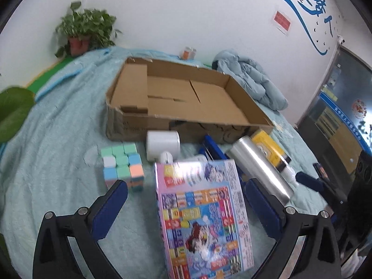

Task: Organize rigid objects
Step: 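Grasp the pink board-game box with both grippers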

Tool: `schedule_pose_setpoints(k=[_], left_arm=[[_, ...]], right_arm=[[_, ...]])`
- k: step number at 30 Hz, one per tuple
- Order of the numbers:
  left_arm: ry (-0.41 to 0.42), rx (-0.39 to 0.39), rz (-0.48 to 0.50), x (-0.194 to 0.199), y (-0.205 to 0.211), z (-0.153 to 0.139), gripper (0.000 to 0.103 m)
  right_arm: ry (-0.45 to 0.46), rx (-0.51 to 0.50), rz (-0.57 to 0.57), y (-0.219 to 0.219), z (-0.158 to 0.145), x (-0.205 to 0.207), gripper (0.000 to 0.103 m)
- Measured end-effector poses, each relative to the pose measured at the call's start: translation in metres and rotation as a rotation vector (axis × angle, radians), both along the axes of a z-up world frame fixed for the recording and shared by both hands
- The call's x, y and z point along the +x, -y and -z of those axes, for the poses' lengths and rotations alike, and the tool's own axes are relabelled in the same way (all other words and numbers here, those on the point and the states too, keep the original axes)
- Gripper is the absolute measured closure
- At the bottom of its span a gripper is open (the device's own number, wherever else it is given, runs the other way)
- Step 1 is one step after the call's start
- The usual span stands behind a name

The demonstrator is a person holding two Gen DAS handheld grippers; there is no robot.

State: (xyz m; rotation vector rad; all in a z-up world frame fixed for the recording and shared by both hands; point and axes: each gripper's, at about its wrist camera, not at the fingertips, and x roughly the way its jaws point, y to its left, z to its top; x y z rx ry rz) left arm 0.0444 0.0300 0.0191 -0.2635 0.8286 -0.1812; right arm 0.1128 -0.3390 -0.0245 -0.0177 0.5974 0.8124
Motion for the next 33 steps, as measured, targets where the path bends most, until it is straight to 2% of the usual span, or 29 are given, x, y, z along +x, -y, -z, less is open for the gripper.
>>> schedule_pose_setpoints(k=[4,9,11,13,18,20,23,25,33], left_arm=[[-0.075,-0.077,0.028,-0.002,-0.011,0.022,0.001],[-0.165,-0.194,0.059,0.003,-0.017,0.057,0.002],[-0.201,-0.213,0.057,0.007,-0.017,0.068,0.002],[-0.235,-0.224,0.068,0.009,-0.015,0.080,0.007],[-0.294,-0.235,0.059,0.008,-0.015,0.101,0.013],[-0.291,-0.272,0.063,0.004,-0.017,0.104,0.017],[-0.285,-0.287,0.073,0.002,-0.021,0.104,0.026],[-0.292,-0.286,0.065,0.000,-0.022,0.104,0.027],[-0.272,-0.244,0.047,-0.004,-0.012,0.099,0.027]], right_arm=[[-0.109,0.022,-0.089,-0.008,0.021,-0.023,0.000],[-0.217,-0.033,-0.089,-0.033,0.048,-0.027,0.000],[-0.226,-0.065,-0.083,-0.043,0.054,-0.025,0.000],[-0.224,-0.095,-0.066,-0.051,0.058,-0.020,0.000],[-0.248,-0.156,-0.054,-0.064,0.066,-0.010,0.002],[-0.228,-0.189,-0.061,-0.070,0.067,-0.010,0.003],[-0.227,-0.208,-0.057,-0.075,0.069,-0.011,0.005],[-0.234,-0.239,-0.055,-0.080,0.075,-0.011,0.007],[-0.235,-0.212,-0.017,-0.084,0.075,-0.009,0.008]])
